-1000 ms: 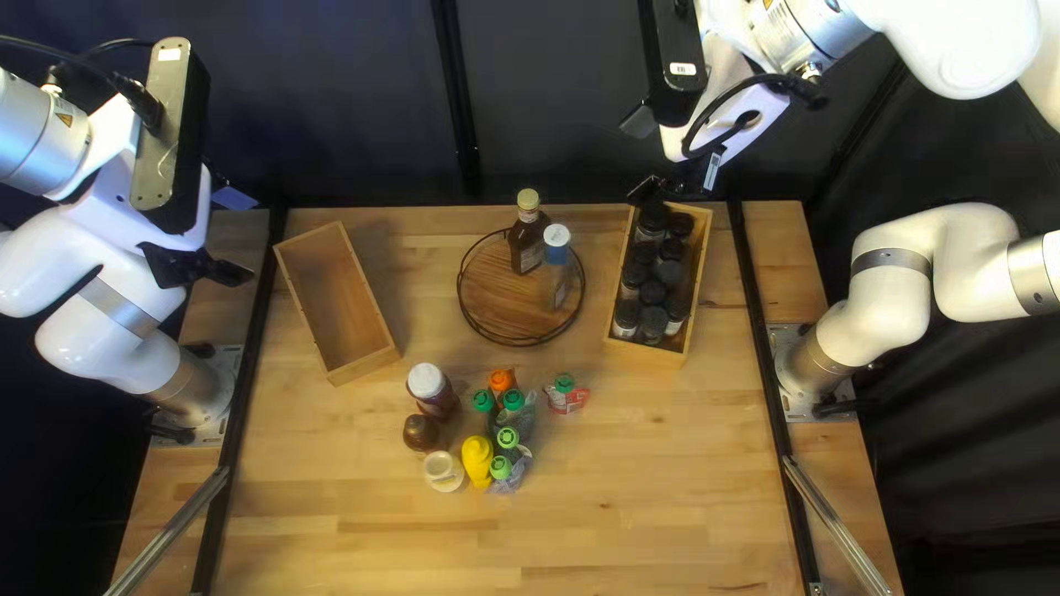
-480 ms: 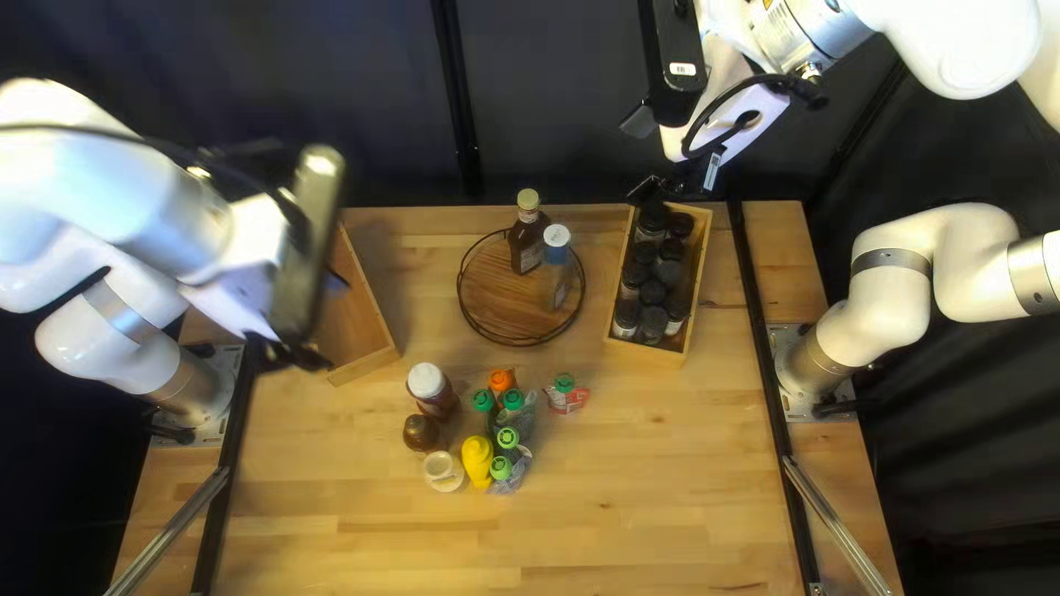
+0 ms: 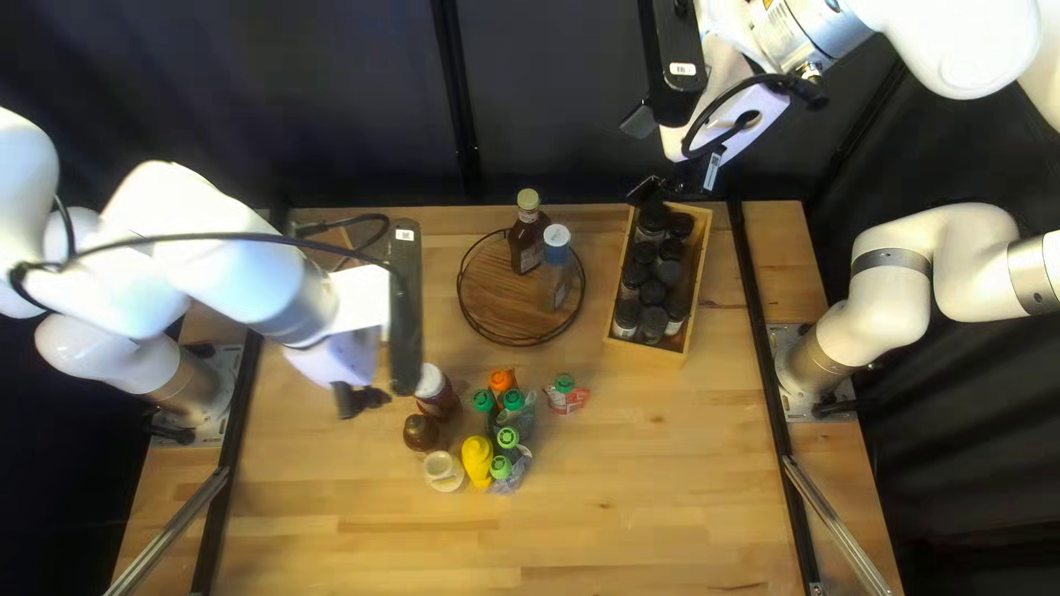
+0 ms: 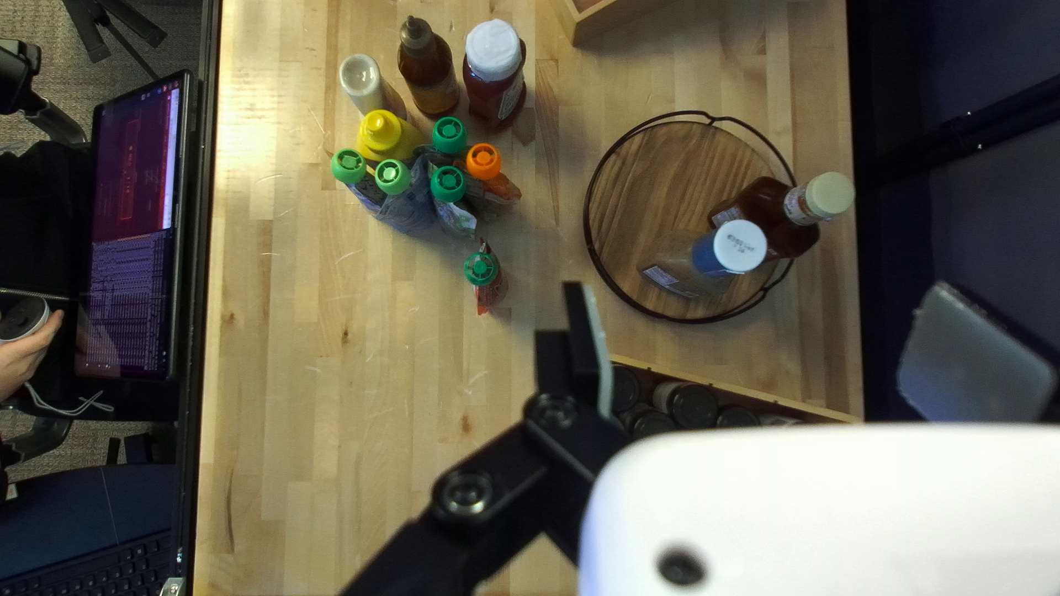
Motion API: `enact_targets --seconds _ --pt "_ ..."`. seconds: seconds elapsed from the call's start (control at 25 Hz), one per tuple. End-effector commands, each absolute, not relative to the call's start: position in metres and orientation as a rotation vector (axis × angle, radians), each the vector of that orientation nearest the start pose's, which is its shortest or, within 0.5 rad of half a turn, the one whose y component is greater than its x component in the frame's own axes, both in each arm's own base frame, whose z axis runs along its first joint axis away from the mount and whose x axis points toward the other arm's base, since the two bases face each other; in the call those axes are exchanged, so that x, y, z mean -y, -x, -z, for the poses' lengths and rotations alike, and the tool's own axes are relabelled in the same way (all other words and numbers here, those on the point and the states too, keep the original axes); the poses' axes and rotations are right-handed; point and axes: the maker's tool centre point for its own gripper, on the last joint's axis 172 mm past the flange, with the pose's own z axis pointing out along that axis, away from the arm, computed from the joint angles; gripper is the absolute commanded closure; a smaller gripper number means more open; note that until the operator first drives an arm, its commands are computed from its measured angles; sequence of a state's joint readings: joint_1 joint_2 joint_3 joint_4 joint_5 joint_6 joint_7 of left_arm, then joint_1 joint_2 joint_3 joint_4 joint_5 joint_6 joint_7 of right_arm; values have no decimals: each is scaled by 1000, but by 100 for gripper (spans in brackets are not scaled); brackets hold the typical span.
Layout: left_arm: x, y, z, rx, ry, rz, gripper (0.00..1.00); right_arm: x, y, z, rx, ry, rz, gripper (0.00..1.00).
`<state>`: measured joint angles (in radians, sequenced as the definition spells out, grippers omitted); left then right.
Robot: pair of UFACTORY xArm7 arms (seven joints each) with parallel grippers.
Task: Separate condiments, baby food and spices and place it in 3 different racks/containers
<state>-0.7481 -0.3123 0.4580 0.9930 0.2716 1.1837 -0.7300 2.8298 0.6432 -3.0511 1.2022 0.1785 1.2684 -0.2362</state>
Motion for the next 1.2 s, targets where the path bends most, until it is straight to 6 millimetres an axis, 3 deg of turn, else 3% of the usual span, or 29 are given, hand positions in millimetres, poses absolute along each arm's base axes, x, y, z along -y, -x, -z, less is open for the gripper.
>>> enact_targets --seconds 0.04,0.56,0.96,1.2 --pt "58 -418 -245 631 3006 182 0 38 -387 -517 15 3017 912 0" --pt "51 -433 -185 710 3004 159 0 38 -387 -517 15 3017 912 0" --pt "40 -429 -142 761 2983 88 0 38 -387 -517 15 3017 912 0" --pt "42 -428 -131 768 2987 67 0 38 -387 -517 15 3017 912 0"
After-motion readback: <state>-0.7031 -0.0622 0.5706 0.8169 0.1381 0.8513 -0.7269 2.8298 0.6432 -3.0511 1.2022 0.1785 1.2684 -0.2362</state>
